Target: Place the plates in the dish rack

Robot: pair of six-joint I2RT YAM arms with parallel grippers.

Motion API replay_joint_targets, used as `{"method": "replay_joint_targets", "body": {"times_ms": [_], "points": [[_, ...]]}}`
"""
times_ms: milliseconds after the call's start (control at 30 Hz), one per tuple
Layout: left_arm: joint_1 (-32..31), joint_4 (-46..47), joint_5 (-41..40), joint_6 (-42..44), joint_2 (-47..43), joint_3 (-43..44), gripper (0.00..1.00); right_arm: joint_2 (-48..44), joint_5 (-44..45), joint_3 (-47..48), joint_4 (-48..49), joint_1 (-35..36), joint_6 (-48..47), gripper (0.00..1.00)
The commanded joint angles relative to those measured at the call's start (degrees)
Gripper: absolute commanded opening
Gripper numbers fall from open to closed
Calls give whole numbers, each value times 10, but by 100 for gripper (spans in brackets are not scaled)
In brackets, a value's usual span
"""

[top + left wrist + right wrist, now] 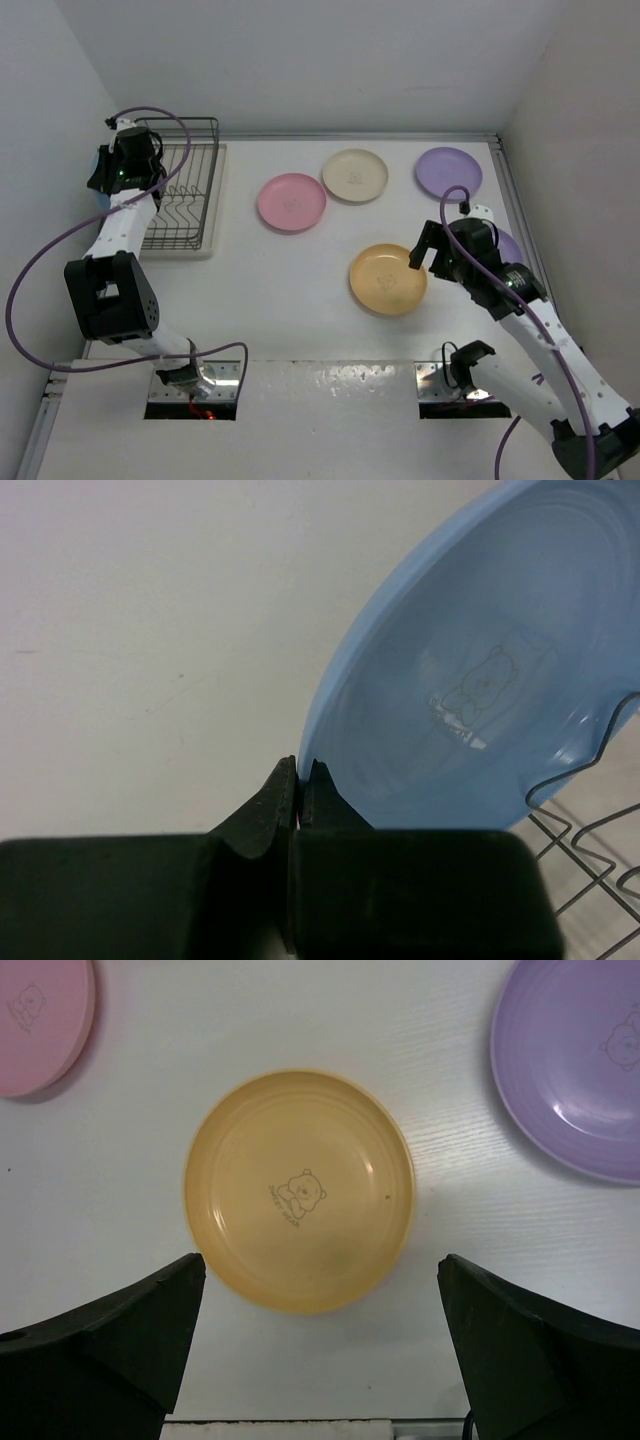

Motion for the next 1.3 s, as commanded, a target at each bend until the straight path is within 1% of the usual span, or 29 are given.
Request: {"method": "replay_joint_targets", "body": {"times_ms": [0,100,133,167,200,233,267,333,367,433,467,500,533,567,600,633,667,733,800,833,867,900,967,1000,1033,1100,1167,1200,1267], "points": [[3,14,8,-16,-13,-9,0,2,8,-13,2,0,19,100],[3,-21,35,-30,-6,-9,0,18,5,-27,0,-2,37,100],[3,-28,48,-31,-6,-9,3,36,5,-32,-1,0,44,100],[3,-33,48,-31,-6,-9,9,39,5,-31,0,-1,49,100],[3,-38,53,-31,-6,-9,20,46,8,-31,5,-3,53,100],[3,-38,62,-31,-6,-9,28,66,7,-30,11,-5,52,100],[3,-46,68,-31,-12,-9,41,76,5,-26,15,-20,48,100],[3,-58,84,-31,-12,5,56,104,7,-1,18,-38,42,100],[3,-65,89,-31,-17,10,69,127,12,6,18,-66,48,100],[3,-92,101,-31,-22,29,78,160,13,30,14,-122,76,100],[3,-102,107,-31,-22,35,84,173,6,32,16,-175,111,100],[3,-123,113,-37,-30,42,87,178,-9,22,21,-230,156,100],[3,-132,126,-37,-35,54,90,176,-30,11,25,-288,177,100],[-3,-140,133,-37,-48,60,94,161,-38,0,34,-310,196,100],[-3,-154,141,-37,-56,60,94,154,-36,-43,61,-361,236,100],[-3,-160,163,-31,-65,68,95,144,-31,-57,71,-377,244,100],[-9,-174,175,-24,-83,75,95,127,-18,-95,103,-405,258,100],[-16,-186,198,-15,-100,75,95,125,-13,-113,132,-450,258,100],[-23,-197,222,-9,-123,81,95,145,-37,-142,166,-488,240,100],[-23,-205,232,-9,-129,81,95,166,-59,-151,218,-509,234,100],[-23,-211,232,-9,-135,81,95,178,-66,-152,230,-520,227,99],[-23,-222,239,-9,-140,81,97,218,-64,-151,238,-525,221,97],[-23,-233,245,-9,-148,81,97,245,-37,-139,237,-526,229,97],[-28,-239,245,-9,-153,86,97,281,-36,-138,242,-529,230,97],[-28,-249,245,-9,-153,86,97,292,-49,-140,260,-534,225,95],[-28,-256,245,-9,-158,86,97,327,-68,-147,296,-539,222,87],[-28,-262,251,-9,-165,86,97,341,-79,-139,300,-540,213,74],[-28,-267,251,-9,-165,86,97,355,-79,-137,295,-540,216,57],[-28,-272,264,-9,-170,86,97,361,-71,-133,277,-538,219,35]]}}
